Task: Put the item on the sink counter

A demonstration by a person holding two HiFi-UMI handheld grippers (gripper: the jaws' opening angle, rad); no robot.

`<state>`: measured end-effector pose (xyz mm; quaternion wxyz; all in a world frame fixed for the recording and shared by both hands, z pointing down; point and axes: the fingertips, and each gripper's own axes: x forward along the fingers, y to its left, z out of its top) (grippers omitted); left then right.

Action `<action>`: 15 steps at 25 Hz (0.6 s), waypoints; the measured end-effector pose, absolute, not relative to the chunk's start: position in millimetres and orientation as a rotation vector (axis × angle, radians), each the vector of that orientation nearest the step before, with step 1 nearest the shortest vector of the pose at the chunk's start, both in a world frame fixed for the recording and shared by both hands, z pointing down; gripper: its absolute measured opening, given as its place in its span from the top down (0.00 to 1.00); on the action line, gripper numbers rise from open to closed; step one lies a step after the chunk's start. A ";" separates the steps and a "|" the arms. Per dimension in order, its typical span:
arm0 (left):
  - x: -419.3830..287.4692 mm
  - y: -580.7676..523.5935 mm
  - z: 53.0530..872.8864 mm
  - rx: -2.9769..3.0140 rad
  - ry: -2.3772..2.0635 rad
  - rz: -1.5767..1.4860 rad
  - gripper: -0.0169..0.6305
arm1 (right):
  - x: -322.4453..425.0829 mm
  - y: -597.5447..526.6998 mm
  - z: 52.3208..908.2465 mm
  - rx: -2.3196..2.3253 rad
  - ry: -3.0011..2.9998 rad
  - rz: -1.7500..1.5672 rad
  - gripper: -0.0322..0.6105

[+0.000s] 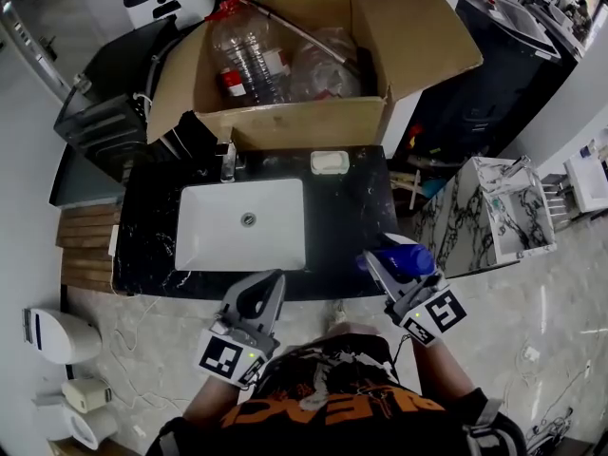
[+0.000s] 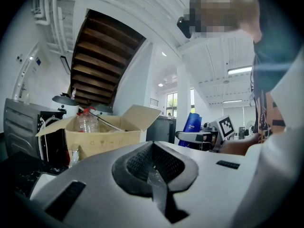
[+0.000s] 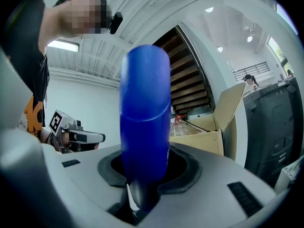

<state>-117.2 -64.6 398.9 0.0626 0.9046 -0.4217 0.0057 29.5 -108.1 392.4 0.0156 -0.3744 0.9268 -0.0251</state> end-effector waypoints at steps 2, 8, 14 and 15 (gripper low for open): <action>-113.1 -74.9 399.3 2.734 -1.280 0.021 0.95 | 32.7 -118.6 392.8 -1.157 2.884 -0.079 0.74; -99.6 -101.3 397.8 2.734 -1.292 0.024 0.95 | 42.8 -148.1 393.9 -1.133 2.895 -0.084 0.74; -89.5 -129.0 398.3 2.740 -1.310 0.008 0.95 | 50.9 -176.1 395.0 -1.111 2.906 -0.074 0.74; -87.2 -133.3 398.1 2.740 -1.311 -0.001 0.95 | 52.6 -180.4 395.8 -1.109 2.909 -0.075 0.74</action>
